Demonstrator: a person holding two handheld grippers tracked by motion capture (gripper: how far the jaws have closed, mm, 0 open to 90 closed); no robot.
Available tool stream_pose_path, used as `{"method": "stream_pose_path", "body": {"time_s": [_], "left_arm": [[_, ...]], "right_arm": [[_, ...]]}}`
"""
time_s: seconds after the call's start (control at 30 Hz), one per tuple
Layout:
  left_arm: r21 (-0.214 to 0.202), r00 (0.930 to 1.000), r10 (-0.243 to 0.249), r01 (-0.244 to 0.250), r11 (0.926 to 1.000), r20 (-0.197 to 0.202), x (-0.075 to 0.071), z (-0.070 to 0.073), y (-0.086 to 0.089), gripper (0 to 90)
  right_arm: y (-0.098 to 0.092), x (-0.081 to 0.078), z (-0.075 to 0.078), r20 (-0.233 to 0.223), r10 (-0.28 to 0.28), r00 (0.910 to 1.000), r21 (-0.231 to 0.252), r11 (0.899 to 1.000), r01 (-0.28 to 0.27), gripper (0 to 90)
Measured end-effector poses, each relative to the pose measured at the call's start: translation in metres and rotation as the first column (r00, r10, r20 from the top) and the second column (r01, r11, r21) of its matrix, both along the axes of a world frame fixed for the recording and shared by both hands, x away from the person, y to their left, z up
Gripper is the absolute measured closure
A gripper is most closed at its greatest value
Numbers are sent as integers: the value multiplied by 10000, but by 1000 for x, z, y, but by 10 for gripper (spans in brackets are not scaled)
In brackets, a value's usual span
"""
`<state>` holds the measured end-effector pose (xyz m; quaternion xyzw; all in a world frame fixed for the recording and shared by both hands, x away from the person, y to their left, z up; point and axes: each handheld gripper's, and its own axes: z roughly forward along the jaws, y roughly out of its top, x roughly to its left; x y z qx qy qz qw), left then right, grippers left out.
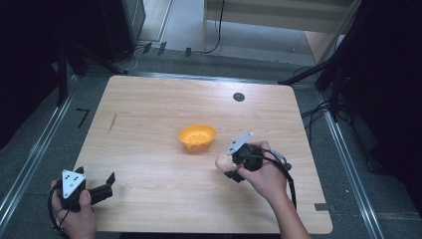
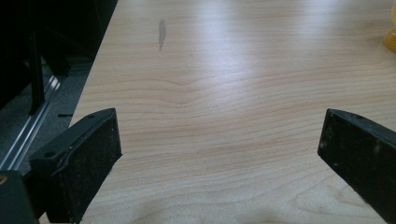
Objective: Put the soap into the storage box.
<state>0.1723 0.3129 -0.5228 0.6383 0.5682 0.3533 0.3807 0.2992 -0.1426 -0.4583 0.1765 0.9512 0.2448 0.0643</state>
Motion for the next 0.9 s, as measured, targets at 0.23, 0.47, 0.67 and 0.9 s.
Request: {"method": "stream_pose_path", "body": {"time_s": [0.23, 0.47, 0.67, 0.9], "left_arm": [[-19, 10000, -10, 10, 10000, 13, 0, 0, 0, 0], [-43, 10000, -10, 10, 10000, 16, 0, 0, 1, 0], [-41, 10000, 1, -1, 10000, 40, 0, 0, 1, 0], [-38, 10000, -3, 3, 10000, 43, 0, 0, 0, 0]], "right_arm": [[4, 5, 7, 71, 67, 10000, 37, 10000, -68, 335], [9, 11, 13, 82, 257, 9996, 41, 9997, -257, 335], [13, 16, 16, 129, 450, 9989, -19, 9990, -450, 335], [17, 22, 22, 197, 683, 9975, 23, 9977, -683, 335]]}}
